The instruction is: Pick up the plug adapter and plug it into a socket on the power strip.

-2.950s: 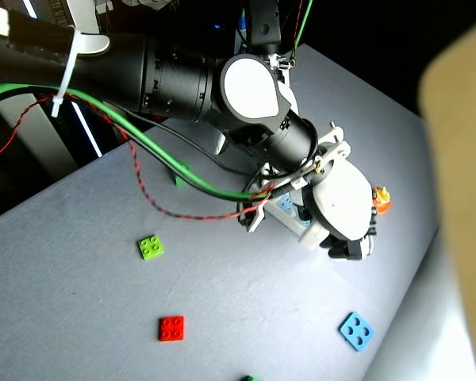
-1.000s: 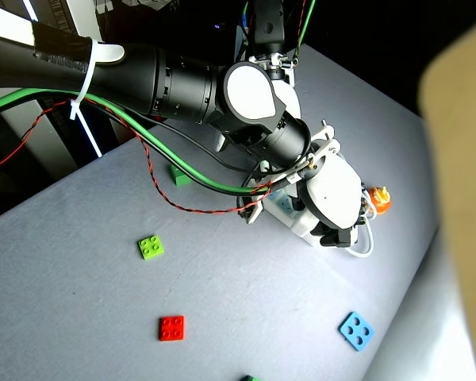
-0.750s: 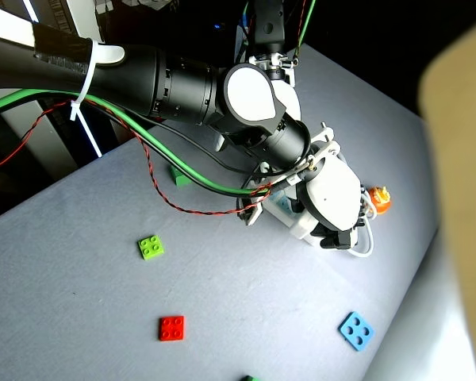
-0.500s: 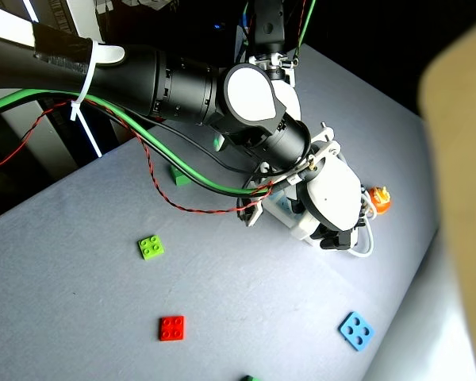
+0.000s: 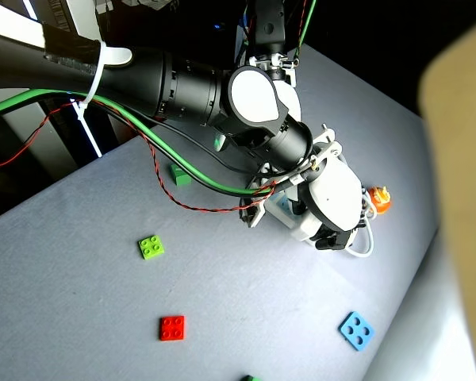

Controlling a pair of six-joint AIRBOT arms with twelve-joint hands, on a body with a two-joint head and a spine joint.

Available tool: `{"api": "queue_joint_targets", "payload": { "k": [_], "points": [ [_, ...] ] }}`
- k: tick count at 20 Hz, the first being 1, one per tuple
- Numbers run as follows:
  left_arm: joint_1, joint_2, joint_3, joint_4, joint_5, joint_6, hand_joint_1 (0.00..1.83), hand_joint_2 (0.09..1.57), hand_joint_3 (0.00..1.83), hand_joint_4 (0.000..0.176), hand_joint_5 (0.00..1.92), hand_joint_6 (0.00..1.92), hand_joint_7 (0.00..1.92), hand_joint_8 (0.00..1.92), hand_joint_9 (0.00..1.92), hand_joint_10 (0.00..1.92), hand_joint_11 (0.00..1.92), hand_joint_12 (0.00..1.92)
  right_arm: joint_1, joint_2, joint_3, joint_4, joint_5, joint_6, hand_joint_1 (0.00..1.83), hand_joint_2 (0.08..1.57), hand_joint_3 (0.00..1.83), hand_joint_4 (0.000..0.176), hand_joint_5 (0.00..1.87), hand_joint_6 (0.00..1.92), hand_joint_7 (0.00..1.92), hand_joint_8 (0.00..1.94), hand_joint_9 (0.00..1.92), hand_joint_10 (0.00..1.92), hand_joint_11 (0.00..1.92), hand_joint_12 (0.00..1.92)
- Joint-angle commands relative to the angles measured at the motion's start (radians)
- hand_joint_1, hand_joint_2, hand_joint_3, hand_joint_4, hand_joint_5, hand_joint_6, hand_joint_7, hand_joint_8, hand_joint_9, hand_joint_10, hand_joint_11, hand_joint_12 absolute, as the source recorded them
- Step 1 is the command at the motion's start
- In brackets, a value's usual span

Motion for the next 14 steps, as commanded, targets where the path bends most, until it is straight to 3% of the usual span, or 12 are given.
{"api": "queue_joint_targets", "payload": {
  "k": [1,14],
  "points": [
    [0.007,-0.016,0.000,-0.021,0.066,0.001,0.00,1.19,0.00,0.000,0.04,0.00,0.01,0.00,0.00,0.00,0.00,0.00,0.009,-0.002,0.007,-0.047,0.072,0.007,1.39,1.04,0.00,0.000,1.03,0.77,1.20,0.68,1.04,0.92,0.79,0.91],
    [0.004,-0.016,0.006,-0.021,0.072,0.001,0.00,1.18,0.00,0.000,0.07,0.01,0.04,0.01,0.01,0.00,0.01,0.00,0.031,-0.020,0.015,-0.047,0.113,-0.064,1.40,1.04,0.00,0.000,1.03,0.77,1.23,0.61,1.05,0.93,0.81,0.89]
  ]
}}
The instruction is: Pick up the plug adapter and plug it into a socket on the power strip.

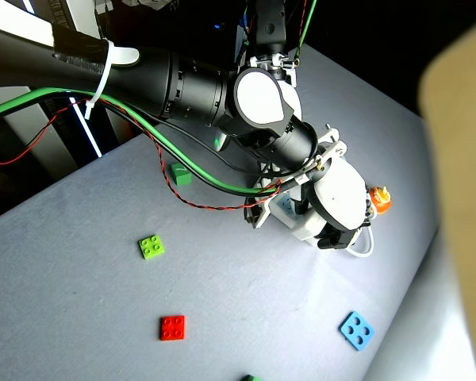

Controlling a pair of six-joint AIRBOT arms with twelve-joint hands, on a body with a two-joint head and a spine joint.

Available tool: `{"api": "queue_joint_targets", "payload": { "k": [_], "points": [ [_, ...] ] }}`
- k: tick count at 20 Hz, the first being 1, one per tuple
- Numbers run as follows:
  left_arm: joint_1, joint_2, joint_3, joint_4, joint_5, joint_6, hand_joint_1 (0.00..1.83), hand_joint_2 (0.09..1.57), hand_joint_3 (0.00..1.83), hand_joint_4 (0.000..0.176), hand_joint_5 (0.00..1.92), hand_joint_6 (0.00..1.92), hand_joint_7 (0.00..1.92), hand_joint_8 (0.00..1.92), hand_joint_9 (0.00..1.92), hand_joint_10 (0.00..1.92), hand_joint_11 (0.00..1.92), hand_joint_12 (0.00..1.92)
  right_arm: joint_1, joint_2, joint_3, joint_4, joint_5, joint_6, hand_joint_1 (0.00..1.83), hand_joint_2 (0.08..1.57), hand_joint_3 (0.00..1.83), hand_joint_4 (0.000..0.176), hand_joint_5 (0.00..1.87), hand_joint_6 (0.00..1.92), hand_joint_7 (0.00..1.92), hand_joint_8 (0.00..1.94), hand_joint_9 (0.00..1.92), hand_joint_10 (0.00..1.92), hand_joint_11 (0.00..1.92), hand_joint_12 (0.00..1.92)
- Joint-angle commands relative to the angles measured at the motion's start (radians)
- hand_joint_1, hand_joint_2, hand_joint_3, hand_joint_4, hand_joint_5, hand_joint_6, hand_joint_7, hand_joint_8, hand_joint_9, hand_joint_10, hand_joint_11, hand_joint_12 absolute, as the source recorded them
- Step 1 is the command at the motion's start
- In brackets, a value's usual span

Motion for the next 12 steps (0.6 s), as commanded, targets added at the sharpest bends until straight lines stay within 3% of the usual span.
{"api": "queue_joint_targets", "payload": {
  "k": [1,9,12],
  "points": [
    [0.008,-0.016,0.002,-0.018,0.065,0.001,0.00,1.18,0.00,0.000,0.07,0.01,0.04,0.01,0.01,0.00,0.01,0.00,0.028,-0.006,0.002,-0.048,0.085,-0.003,1.40,1.04,0.00,0.000,1.04,0.76,1.23,0.62,1.06,0.92,0.81,0.89],
    [0.010,-0.014,0.002,-0.018,0.074,0.001,0.00,1.18,0.00,0.000,0.06,0.00,0.03,0.01,0.01,0.00,0.01,0.01,0.037,-0.026,0.002,-0.049,0.012,-0.077,1.40,1.03,0.00,0.000,1.05,0.74,1.25,0.57,1.07,0.91,0.80,0.90],
    [0.011,-0.013,0.002,-0.018,0.075,0.001,0.00,1.18,0.00,0.000,0.07,0.01,0.03,0.01,0.01,0.00,0.01,0.00,0.040,-0.038,0.002,-0.112,-0.028,-0.083,1.40,1.04,0.00,0.000,1.05,0.74,1.25,0.57,1.06,0.92,0.79,0.90]
  ]
}}
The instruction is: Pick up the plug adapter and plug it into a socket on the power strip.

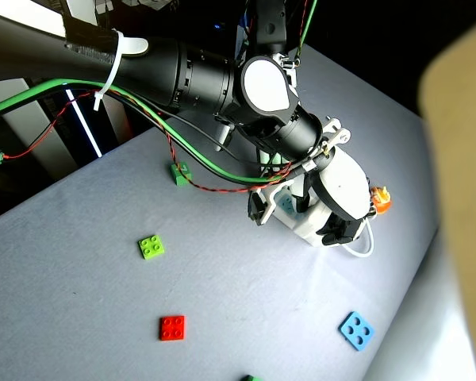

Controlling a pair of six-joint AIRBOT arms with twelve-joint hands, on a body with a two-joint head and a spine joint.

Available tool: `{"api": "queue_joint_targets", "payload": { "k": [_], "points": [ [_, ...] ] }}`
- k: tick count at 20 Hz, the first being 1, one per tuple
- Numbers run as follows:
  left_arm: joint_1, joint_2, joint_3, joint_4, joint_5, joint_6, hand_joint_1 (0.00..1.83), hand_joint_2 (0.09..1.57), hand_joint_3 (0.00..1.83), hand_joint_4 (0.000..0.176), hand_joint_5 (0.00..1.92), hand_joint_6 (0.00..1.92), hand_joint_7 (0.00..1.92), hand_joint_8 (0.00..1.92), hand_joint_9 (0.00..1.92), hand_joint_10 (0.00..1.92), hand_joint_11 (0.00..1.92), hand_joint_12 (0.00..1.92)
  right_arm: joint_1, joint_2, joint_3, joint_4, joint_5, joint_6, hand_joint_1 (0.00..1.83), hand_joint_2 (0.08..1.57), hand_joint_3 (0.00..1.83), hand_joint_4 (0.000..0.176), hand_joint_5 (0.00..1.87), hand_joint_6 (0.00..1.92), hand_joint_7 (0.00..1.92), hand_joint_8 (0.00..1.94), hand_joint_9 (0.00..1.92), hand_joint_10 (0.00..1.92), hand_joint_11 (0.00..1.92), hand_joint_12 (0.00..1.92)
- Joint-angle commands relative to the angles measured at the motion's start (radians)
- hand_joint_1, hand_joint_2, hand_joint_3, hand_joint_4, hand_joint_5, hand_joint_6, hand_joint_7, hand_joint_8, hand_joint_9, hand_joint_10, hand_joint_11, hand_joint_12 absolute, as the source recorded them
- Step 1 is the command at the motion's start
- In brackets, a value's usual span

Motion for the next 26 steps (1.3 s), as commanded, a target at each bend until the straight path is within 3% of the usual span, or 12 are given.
{"api": "queue_joint_targets", "payload": {
  "k": [1,21,26],
  "points": [
    [0.010,-0.014,0.001,-0.018,0.068,0.000,0.00,1.18,0.00,0.000,0.07,0.01,0.04,0.01,0.01,0.01,0.02,0.01,0.029,-0.002,0.001,-0.075,0.051,0.001,1.40,1.04,0.00,0.000,1.05,0.74,1.25,0.57,1.06,0.92,0.79,0.90],
    [0.016,-0.009,-0.003,-0.018,0.075,0.001,0.00,1.19,0.00,0.000,0.07,0.00,0.03,0.00,0.00,0.00,0.01,0.01,-0.053,-0.046,0.001,-0.113,0.086,0.057,1.40,1.03,0.00,0.000,1.06,0.72,1.27,0.54,1.06,0.92,0.79,0.93],
    [0.018,-0.008,-0.004,-0.018,0.077,0.001,0.00,1.18,0.00,0.000,0.06,0.00,0.03,0.00,0.01,0.00,0.02,0.01,-0.061,-0.048,0.001,-0.113,0.104,0.073,1.40,1.04,0.00,0.000,1.05,0.74,1.24,0.61,1.04,0.95,0.76,0.98]
  ]
}}
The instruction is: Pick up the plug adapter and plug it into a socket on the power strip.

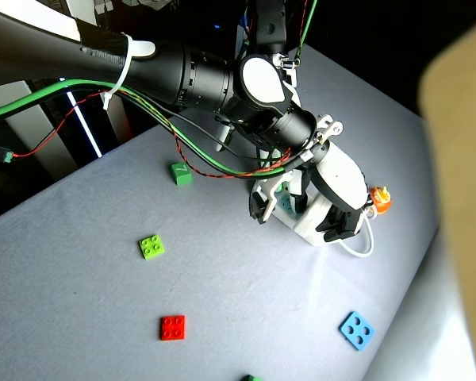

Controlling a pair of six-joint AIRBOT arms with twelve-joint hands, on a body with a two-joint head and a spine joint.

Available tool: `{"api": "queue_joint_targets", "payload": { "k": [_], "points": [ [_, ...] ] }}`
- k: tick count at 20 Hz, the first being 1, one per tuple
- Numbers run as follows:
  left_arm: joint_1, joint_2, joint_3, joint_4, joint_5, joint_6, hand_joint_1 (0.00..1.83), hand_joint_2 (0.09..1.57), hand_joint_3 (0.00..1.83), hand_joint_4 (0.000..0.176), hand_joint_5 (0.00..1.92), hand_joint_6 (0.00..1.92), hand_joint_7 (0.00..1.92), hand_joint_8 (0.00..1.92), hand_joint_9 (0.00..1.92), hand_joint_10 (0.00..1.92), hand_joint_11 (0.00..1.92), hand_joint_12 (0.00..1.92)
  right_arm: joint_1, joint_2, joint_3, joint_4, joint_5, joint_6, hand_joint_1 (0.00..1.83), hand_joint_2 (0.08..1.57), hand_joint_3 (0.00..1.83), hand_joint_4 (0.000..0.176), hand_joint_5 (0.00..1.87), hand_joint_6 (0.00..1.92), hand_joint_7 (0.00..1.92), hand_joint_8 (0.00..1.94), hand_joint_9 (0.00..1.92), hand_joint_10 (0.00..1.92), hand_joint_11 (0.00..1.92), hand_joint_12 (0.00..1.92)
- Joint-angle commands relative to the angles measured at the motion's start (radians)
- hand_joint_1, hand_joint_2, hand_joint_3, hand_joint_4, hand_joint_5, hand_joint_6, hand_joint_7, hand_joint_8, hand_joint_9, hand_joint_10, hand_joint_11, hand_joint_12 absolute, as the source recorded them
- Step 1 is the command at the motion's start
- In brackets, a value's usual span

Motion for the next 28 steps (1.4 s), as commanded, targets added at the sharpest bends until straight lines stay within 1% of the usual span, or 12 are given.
{"api": "queue_joint_targets", "payload": {
  "k": [1,16,17,18,19,20,21,22,23,25,27,28],
  "points": [
    [0.017,-0.011,-0.004,-0.017,0.077,0.001,0.00,1.18,0.00,0.000,0.06,0.00,0.02,0.00,0.00,0.00,0.01,0.01,-0.023,-0.012,-0.001,-0.002,0.088,0.028,1.40,1.04,0.00,0.000,1.05,0.73,1.24,0.60,1.05,0.94,0.77,0.97],
    [0.010,-0.007,-0.003,-0.017,0.084,0.001,0.00,1.18,0.00,0.000,0.07,0.00,0.03,0.00,0.01,0.00,0.01,0.02,-0.023,0.019,-0.002,0.032,0.105,-0.004,1.40,1.04,0.00,0.000,1.03,0.76,1.24,0.59,1.05,0.96,0.76,0.97],
    [0.007,-0.007,-0.003,-0.017,0.085,0.001,0.00,1.18,0.00,0.000,0.06,0.00,0.02,0.00,0.00,0.00,0.01,0.02,-0.022,0.021,-0.004,0.032,0.103,-0.002,1.28,1.06,0.00,0.000,1.00,0.86,1.19,0.70,1.01,0.60,0.66,1.04],
    [0.006,-0.007,-0.003,-0.017,0.085,0.001,0.00,1.18,0.00,0.000,0.06,0.00,0.02,0.00,0.00,0.00,0.01,0.02,-0.022,0.023,-0.006,0.032,0.103,-0.002,1.17,1.06,0.00,0.000,0.86,0.35,1.00,0.31,0.94,0.35,0.56,1.07],
    [0.006,-0.007,-0.003,-0.017,0.085,0.001,0.00,1.18,0.00,0.000,0.06,0.00,0.02,0.00,0.00,0.00,0.01,0.02,-0.021,0.026,-0.009,0.032,0.103,-0.001,1.17,1.06,0.00,0.000,0.86,0.35,1.00,0.31,0.94,0.35,0.56,1.07],
    [0.005,-0.007,-0.003,-0.017,0.085,0.001,0.00,1.18,0.00,0.000,0.05,0.00,0.02,0.00,0.00,0.00,0.01,0.02,-0.020,0.029,-0.013,0.032,0.103,-0.002,1.12,1.04,0.00,0.000,0.81,0.11,0.92,0.10,0.86,0.18,0.40,1.08],
    [0.005,-0.006,-0.003,-0.017,0.086,0.001,0.00,1.18,0.00,0.000,0.05,0.00,0.02,0.00,0.00,0.00,0.00,0.01,-0.018,0.032,-0.017,0.032,0.104,-0.001,1.10,1.02,0.00,0.000,0.80,0.03,0.89,0.03,0.85,0.09,0.34,1.08],
    [0.004,-0.006,-0.003,-0.017,0.087,0.001,0.00,1.18,0.00,0.000,0.07,0.01,0.03,0.01,0.01,0.00,0.02,0.02,-0.016,0.034,-0.020,0.032,0.103,-0.001,0.94,1.02,0.00,0.000,0.63,0.00,0.73,0.00,0.73,0.01,0.21,1.08],
    [0.003,-0.006,-0.002,-0.017,0.088,0.001,0.00,1.18,0.00,0.000,0.07,0.01,0.03,0.01,0.01,0.00,0.02,0.02,-0.015,0.036,-0.022,0.032,0.101,0.004,0.94,1.02,0.00,0.000,0.63,0.00,0.73,0.00,0.73,0.01,0.21,1.08],
    [-0.001,-0.006,-0.002,-0.017,0.088,0.001,0.00,1.18,0.00,0.000,0.07,0.01,0.03,0.01,0.01,0.00,0.02,0.02,-0.013,0.040,-0.022,0.031,0.103,0.010,0.84,1.06,0.00,0.000,0.47,0.00,0.55,0.00,0.56,0.00,0.08,1.12],
    [-0.010,-0.006,-0.001,-0.017,0.087,0.001,0.00,1.18,0.00,0.000,0.07,0.00,0.05,0.01,0.02,0.01,0.02,0.03,-0.013,0.046,-0.022,0.031,0.103,0.008,0.69,1.09,0.01,0.000,0.30,0.00,0.37,0.00,0.37,0.00,0.00,0.98],
    [-0.013,-0.007,0.000,-0.017,0.087,0.001,0.00,1.19,0.00,0.000,0.08,0.01,0.04,0.01,0.02,0.00,0.01,0.02,-0.011,0.048,-0.022,0.031,0.103,0.008,0.64,0.99,0.00,0.000,0.13,0.00,0.21,0.01,0.25,0.00,0.00,0.74]
  ]
}}
